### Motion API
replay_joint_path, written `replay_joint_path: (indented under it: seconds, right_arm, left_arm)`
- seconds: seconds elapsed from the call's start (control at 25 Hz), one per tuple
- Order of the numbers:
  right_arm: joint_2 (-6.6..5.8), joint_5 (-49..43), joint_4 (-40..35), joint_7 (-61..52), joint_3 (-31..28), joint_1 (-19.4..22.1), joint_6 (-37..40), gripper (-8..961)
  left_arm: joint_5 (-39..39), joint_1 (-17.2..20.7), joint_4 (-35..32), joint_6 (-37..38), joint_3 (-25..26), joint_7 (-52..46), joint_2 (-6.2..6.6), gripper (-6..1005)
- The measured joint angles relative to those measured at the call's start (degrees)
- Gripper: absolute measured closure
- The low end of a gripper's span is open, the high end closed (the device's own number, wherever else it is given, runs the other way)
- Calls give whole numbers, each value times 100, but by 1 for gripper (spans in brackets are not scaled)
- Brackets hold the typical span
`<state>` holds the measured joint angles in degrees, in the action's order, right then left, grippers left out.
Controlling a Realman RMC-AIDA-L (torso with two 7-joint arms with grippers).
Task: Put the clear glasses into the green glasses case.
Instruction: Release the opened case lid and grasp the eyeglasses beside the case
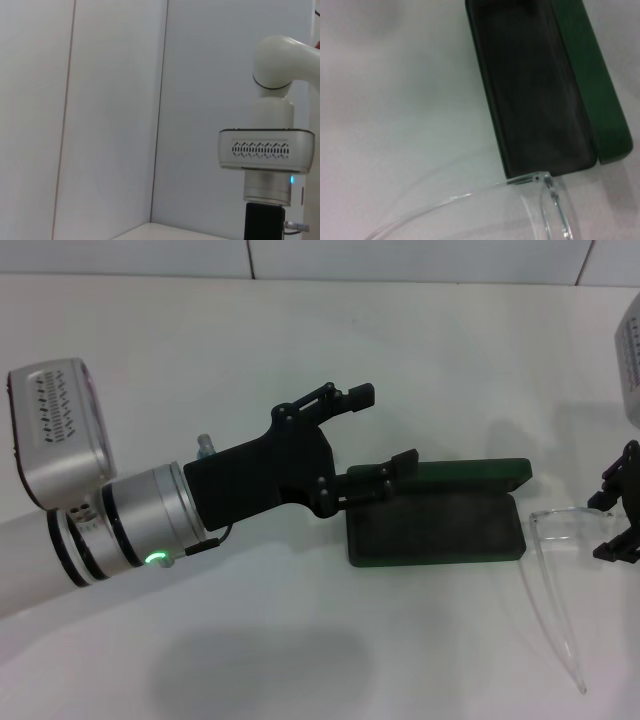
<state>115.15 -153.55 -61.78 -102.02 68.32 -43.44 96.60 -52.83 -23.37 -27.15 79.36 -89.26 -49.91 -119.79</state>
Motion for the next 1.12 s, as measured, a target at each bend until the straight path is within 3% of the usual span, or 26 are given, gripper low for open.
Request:
replay_joint_path:
  seconds: [0.84, 0.96, 1.12]
  right_arm:
    - [16, -125, 172, -274, 290, -124, -242, 446]
    - [11, -125, 170, -280, 270, -134, -222, 582]
    - [8, -125, 168, -282, 272, -135, -207, 628]
  left_arm:
    - [12, -62, 131, 16, 6, 25, -10, 112]
    - [22, -63, 131, 17, 6, 25, -10, 112]
    - [33, -63, 131, 18, 6, 25, -10, 112]
